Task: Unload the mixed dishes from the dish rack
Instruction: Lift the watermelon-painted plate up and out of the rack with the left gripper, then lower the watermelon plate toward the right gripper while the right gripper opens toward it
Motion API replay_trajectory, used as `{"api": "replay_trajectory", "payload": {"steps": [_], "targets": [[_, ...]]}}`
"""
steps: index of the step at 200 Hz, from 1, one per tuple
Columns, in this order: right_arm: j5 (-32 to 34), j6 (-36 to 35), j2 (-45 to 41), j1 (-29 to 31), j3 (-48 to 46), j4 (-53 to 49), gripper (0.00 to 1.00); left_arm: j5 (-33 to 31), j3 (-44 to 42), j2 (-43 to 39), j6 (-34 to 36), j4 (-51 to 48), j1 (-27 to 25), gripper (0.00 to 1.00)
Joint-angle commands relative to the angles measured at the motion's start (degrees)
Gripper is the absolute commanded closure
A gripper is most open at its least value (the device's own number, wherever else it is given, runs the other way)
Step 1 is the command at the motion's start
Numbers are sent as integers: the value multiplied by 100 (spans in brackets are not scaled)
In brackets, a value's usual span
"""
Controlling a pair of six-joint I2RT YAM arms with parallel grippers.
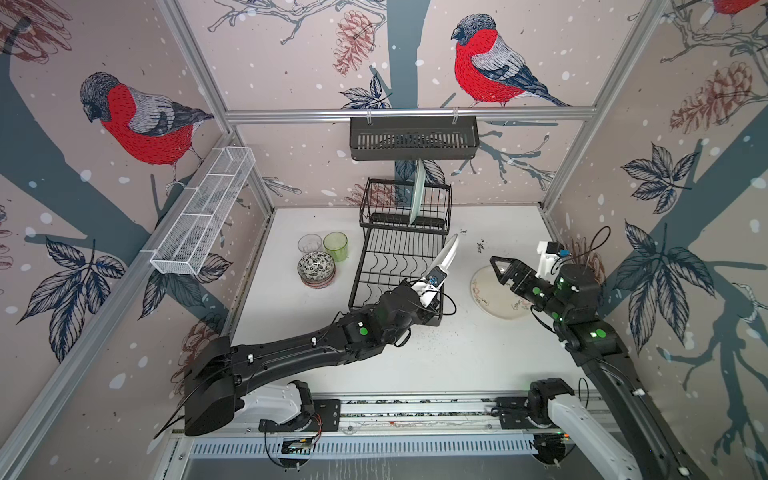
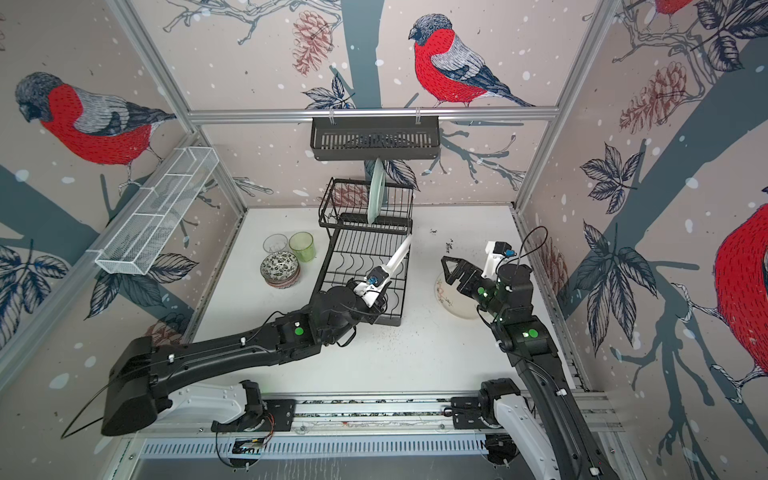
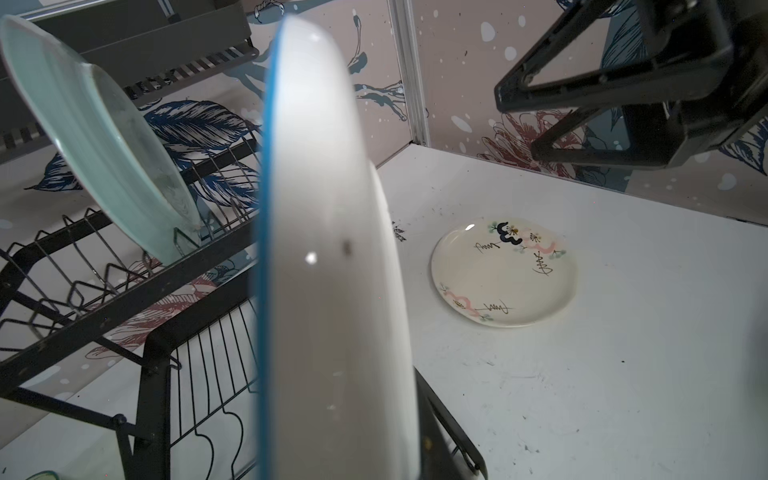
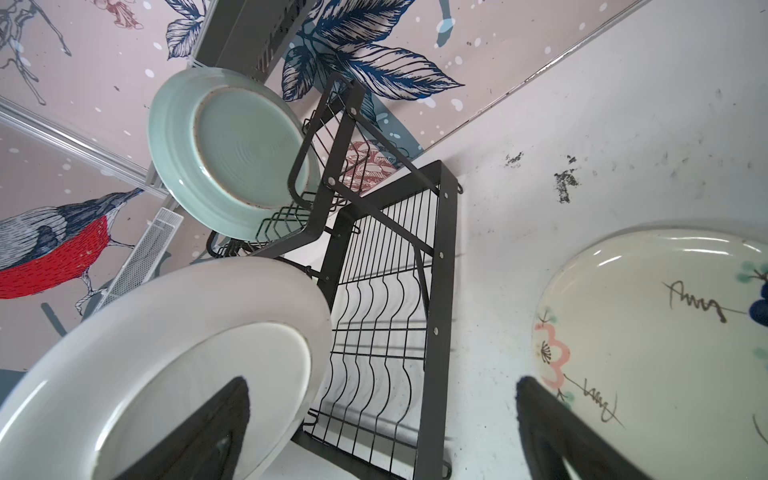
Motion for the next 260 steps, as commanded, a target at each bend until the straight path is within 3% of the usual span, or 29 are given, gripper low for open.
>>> {"api": "replay_trajectory", "payload": {"steps": [1,71,260], "targets": [[-223,205,-106,-73,42,-11,1,-36,134,167,175,945,-38,100],[-422,403,-127,-196,-140,314,1,-120,326,850,404,1189,-64,100],[-1201,708,85,-658,-234,920,0,-146,726,1765,668,1446,-266,100]]}}
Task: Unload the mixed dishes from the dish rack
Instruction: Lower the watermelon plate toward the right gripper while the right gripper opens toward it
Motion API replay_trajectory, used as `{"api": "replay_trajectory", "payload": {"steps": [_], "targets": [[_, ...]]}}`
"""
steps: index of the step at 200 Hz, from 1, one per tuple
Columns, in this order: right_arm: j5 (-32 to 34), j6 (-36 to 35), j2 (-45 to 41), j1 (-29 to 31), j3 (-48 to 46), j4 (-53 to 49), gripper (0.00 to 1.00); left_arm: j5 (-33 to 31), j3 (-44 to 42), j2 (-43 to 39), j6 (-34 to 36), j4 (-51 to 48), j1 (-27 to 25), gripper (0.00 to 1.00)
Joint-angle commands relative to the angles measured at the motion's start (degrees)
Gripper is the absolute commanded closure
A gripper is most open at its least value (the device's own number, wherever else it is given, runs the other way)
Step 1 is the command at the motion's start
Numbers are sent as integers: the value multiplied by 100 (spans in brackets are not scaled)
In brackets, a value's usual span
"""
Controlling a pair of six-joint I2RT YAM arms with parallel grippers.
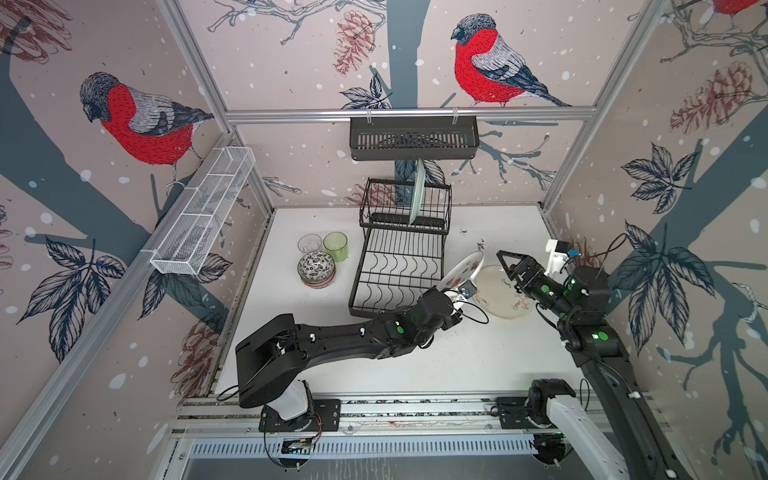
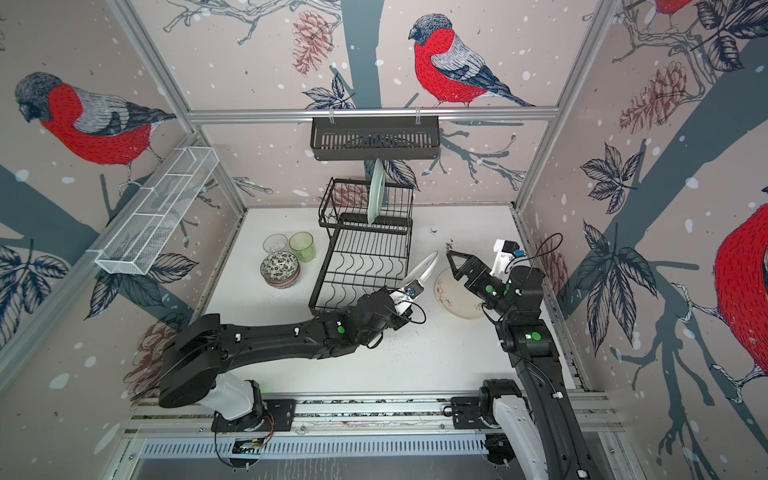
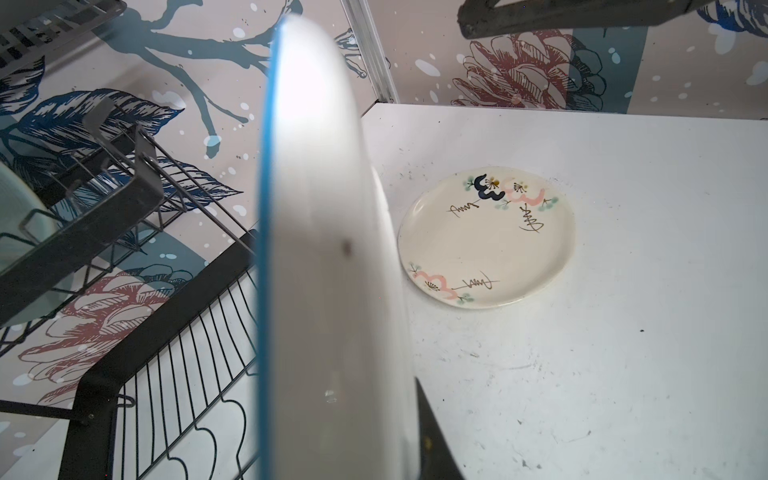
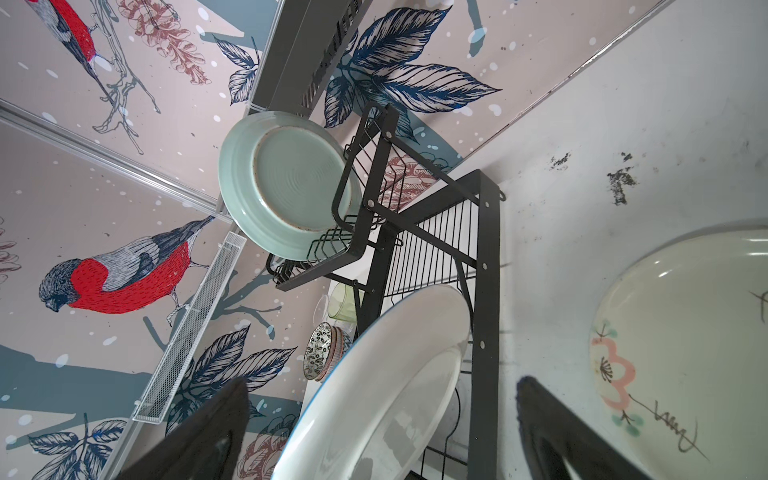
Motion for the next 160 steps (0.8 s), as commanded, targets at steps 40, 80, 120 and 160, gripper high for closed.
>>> {"api": "replay_trajectory", "payload": {"steps": [40,80,120,160], "targets": [[-169,-99,274,0,-20,-98,1,-146,448,307,372,974,-76,100],[-226,-164,292,-15,-47,-185,0,-442,497,595,685,1234,-101,100],[-243,-227,389,-53,-7,-277,1,-608,608,876,963,1462,-194,100],[-293,-209,519,-60,6,-304,1,-931,814,1229,1418,1738,-352,100]]}}
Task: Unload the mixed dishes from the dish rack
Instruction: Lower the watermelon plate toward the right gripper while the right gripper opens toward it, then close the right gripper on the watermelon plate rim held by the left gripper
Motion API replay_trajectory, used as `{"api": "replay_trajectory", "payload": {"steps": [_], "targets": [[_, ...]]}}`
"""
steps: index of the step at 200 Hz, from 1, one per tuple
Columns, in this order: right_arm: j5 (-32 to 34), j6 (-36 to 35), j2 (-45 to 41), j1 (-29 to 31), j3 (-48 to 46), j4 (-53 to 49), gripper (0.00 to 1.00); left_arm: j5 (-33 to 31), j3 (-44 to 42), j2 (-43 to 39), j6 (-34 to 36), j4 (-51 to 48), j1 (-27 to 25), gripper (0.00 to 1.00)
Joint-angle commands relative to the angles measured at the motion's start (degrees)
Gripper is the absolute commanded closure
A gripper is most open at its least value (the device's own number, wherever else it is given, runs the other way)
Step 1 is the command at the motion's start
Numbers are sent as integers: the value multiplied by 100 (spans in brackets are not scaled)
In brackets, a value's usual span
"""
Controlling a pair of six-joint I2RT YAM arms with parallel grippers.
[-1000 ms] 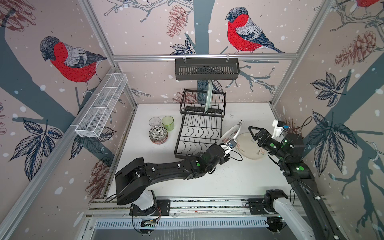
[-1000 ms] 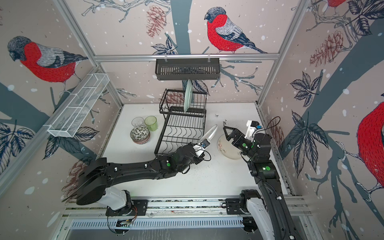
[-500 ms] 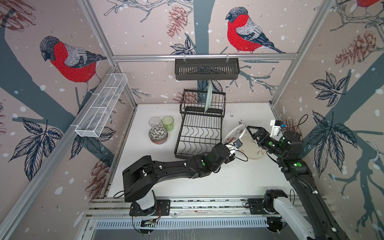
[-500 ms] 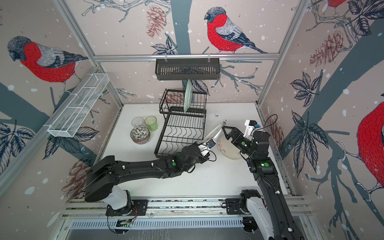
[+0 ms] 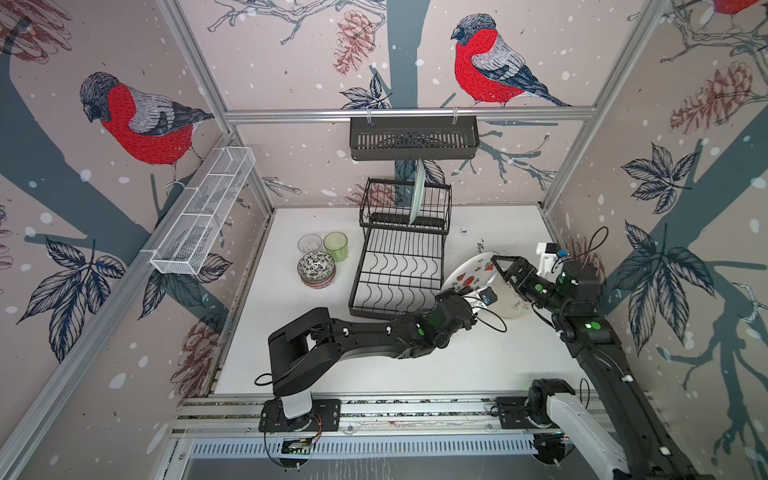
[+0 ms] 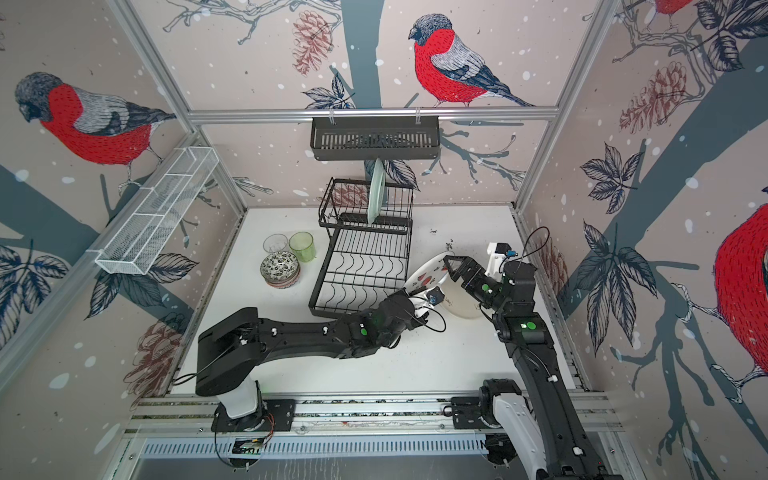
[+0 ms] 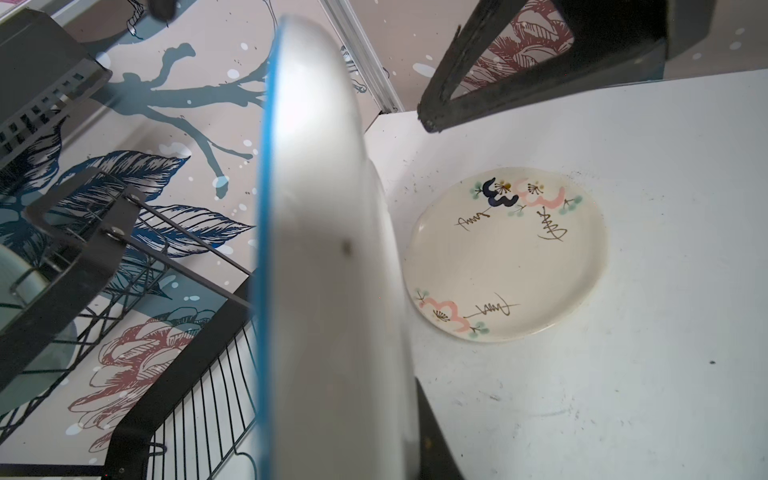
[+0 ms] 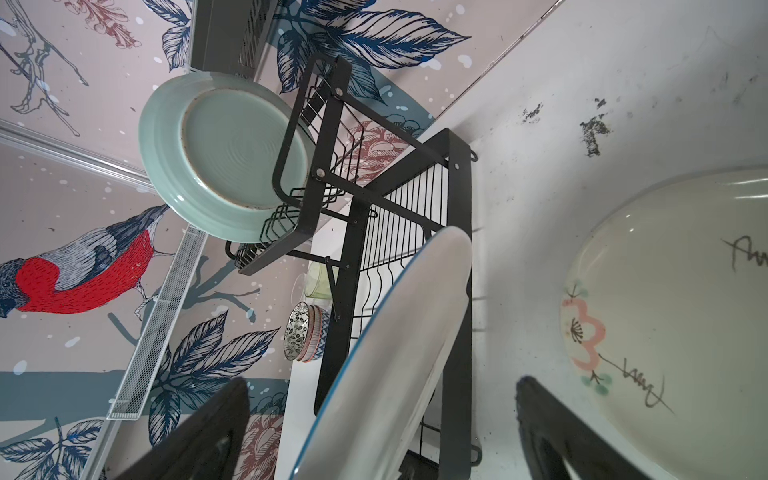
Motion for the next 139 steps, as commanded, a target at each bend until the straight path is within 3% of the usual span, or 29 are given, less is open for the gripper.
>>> {"api": "replay_trajectory", "payload": {"steps": [1,94,110,126,139], "targets": [[-133,-56,57,5,50,4,1,-362,148,118,431,1053,-95,100],[-404,84,258,-9,-126,177,17,-461,295,380,841,1406,-164,100],[-425,91,269,-2,-126,188,26,-510,334,446,914,1445,-164,100],[-427,77,262,-9,-117,200,41,-523,344,479,958,1486,-164,100],[-428,76,253,-4,-113,186,46,-513,333,484,961,1513,-164,100]]}}
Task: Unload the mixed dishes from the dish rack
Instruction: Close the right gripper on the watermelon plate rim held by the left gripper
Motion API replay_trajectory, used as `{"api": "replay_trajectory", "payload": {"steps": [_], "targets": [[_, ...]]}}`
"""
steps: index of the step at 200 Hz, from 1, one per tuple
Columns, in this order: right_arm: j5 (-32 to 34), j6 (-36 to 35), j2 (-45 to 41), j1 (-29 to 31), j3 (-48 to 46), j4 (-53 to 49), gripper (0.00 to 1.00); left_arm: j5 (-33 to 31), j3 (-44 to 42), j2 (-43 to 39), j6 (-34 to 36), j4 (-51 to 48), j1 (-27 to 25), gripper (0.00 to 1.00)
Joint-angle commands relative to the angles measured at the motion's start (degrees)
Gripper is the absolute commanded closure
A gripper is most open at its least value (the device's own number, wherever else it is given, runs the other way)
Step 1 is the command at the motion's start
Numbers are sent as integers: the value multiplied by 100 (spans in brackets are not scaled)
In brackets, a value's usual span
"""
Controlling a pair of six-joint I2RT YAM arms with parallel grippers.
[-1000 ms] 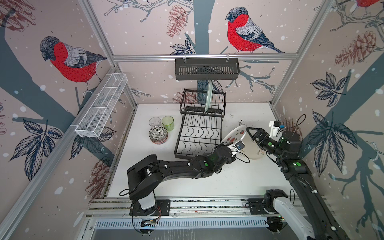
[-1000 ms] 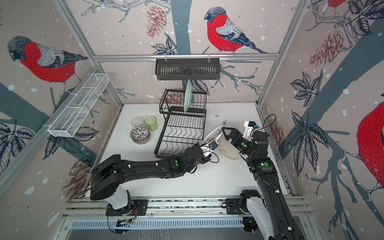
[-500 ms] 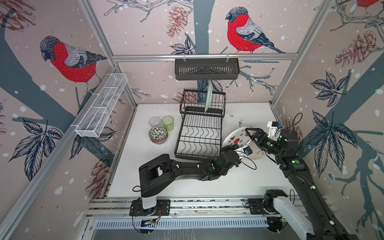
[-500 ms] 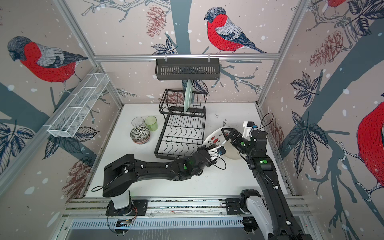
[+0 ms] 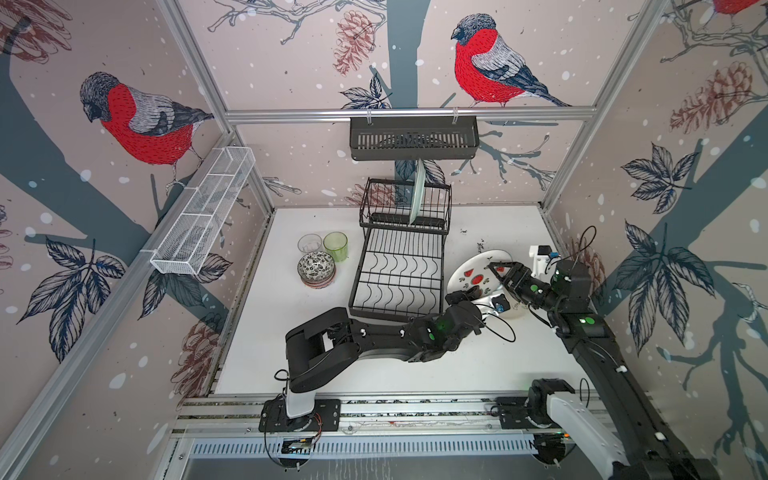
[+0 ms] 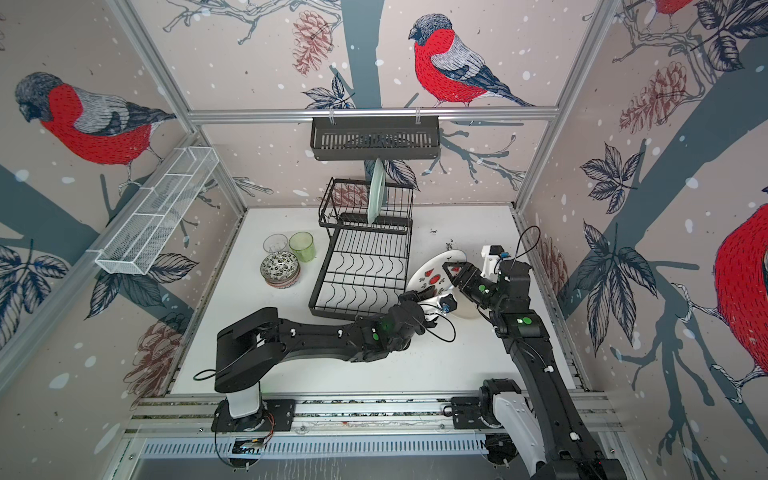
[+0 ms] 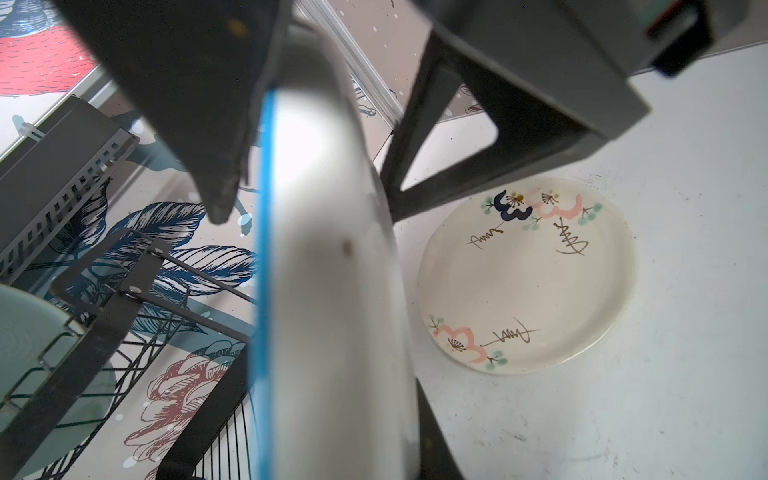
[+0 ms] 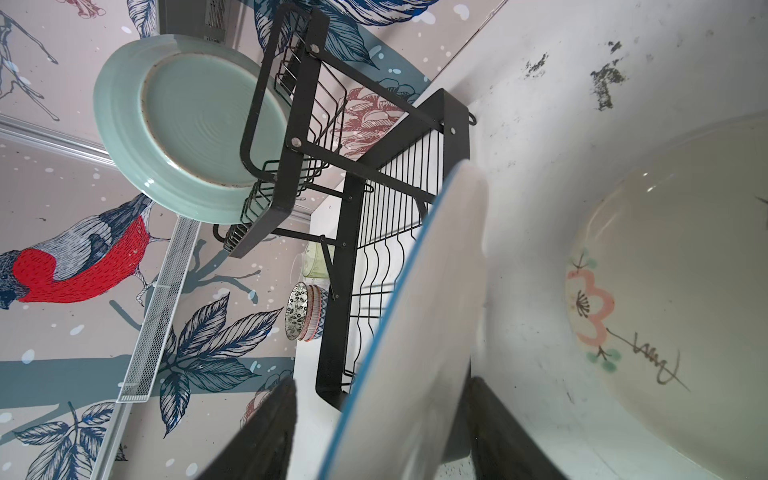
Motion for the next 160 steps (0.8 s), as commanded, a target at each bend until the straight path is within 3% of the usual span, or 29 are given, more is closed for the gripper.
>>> {"api": "replay_trajectory", "payload": {"steps": [1,128,160], "targets": [[-79,30,-17,0,12,138,47,-185,76,-19,110,939,-9,100],[-184,230,193,-31,-105,315,95,-396,64,139,218,1327,-10,100],[-182,232,203,-91,-96,244,97,-405,28,147,199,1363,-15,74]]}}
